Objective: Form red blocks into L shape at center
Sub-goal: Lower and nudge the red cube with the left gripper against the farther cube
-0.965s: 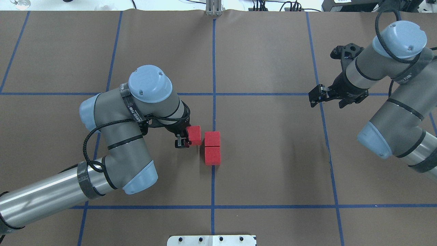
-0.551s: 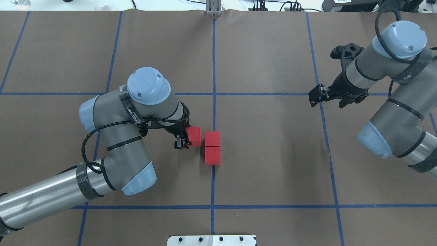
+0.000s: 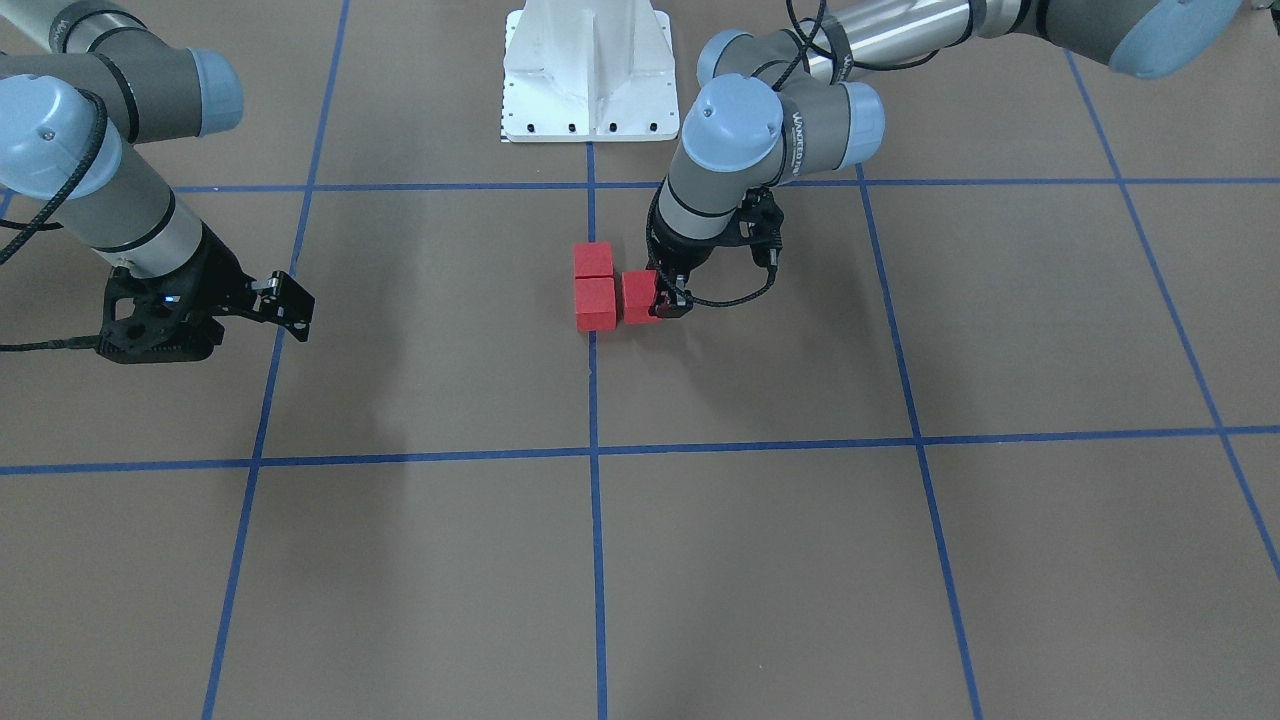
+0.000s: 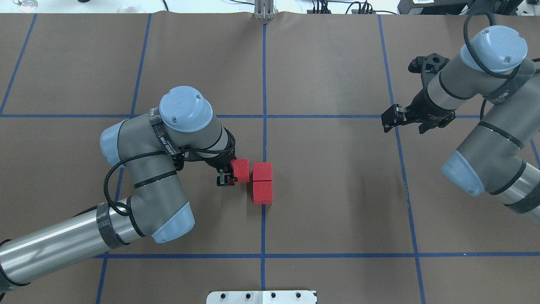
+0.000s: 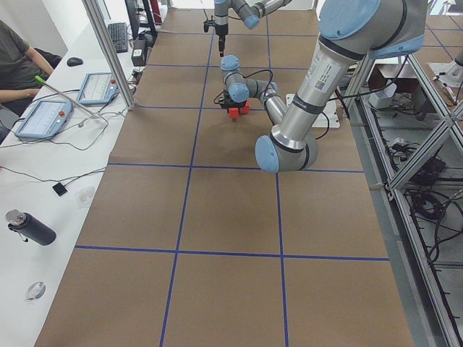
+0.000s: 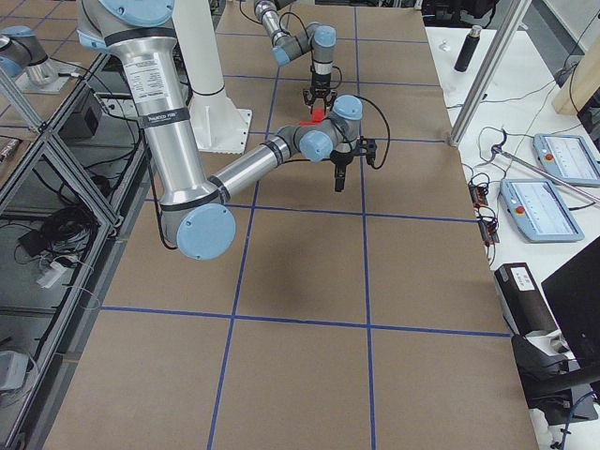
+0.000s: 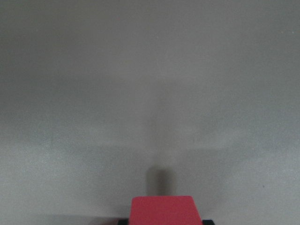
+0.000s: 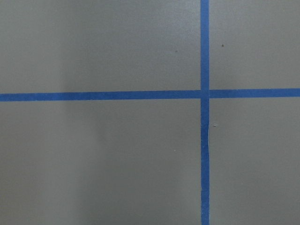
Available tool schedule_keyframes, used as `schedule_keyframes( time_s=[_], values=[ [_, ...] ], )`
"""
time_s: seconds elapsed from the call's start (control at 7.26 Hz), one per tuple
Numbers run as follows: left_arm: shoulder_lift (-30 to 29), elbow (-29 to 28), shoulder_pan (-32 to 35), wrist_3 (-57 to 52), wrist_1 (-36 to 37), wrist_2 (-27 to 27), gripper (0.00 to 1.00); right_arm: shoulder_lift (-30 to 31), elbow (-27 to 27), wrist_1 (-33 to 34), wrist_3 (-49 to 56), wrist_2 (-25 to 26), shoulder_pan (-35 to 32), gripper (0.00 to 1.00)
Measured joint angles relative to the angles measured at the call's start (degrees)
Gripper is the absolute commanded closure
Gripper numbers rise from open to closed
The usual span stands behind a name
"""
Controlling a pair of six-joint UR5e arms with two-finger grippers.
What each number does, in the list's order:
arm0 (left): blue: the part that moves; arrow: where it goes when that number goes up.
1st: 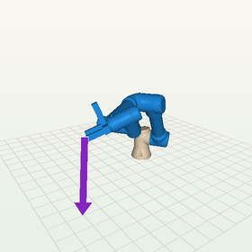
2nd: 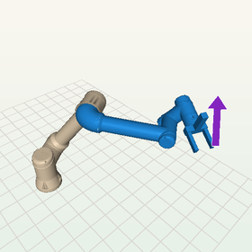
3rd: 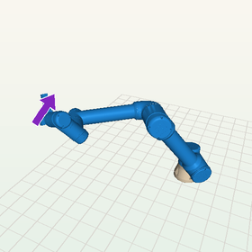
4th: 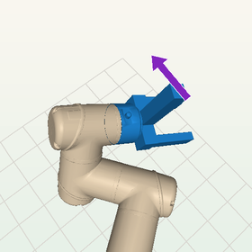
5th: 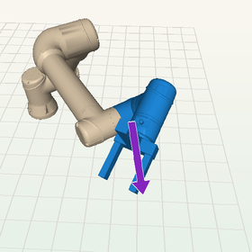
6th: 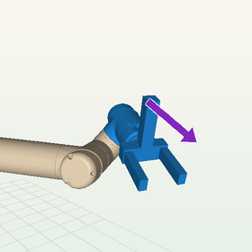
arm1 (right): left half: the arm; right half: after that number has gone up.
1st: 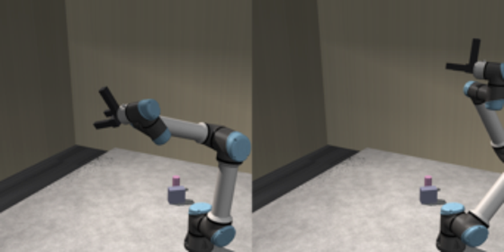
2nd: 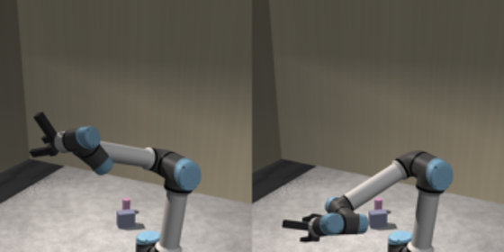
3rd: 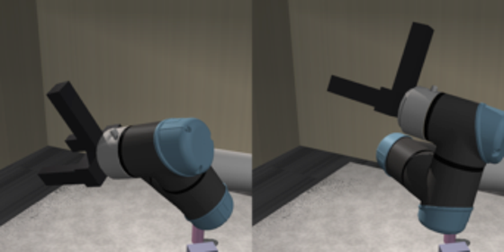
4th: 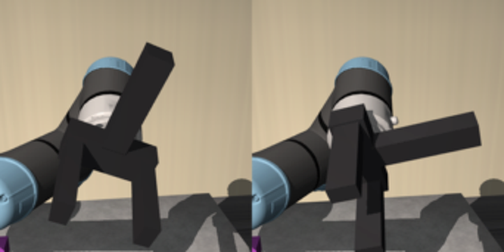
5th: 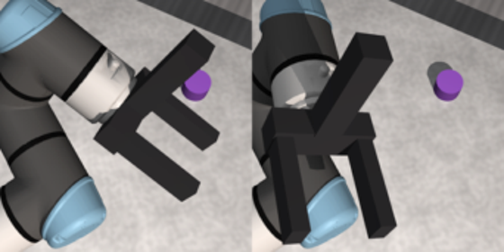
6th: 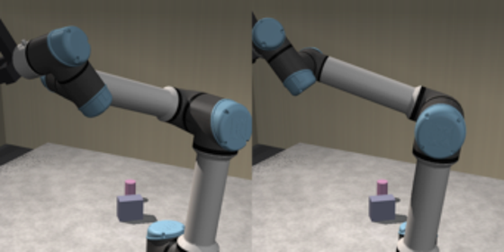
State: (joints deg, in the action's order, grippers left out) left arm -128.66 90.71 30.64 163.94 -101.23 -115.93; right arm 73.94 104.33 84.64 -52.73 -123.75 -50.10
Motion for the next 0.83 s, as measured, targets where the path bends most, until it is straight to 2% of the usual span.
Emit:
schedule_keyframes(
  time_s=[0.83],
  values=[
    [-0.2,-0.8,-0.4,0.1,-1.1,0.0,1.00,0.0,0.0,0.0,0.0,0.0,0.0,0.01]
  ],
)
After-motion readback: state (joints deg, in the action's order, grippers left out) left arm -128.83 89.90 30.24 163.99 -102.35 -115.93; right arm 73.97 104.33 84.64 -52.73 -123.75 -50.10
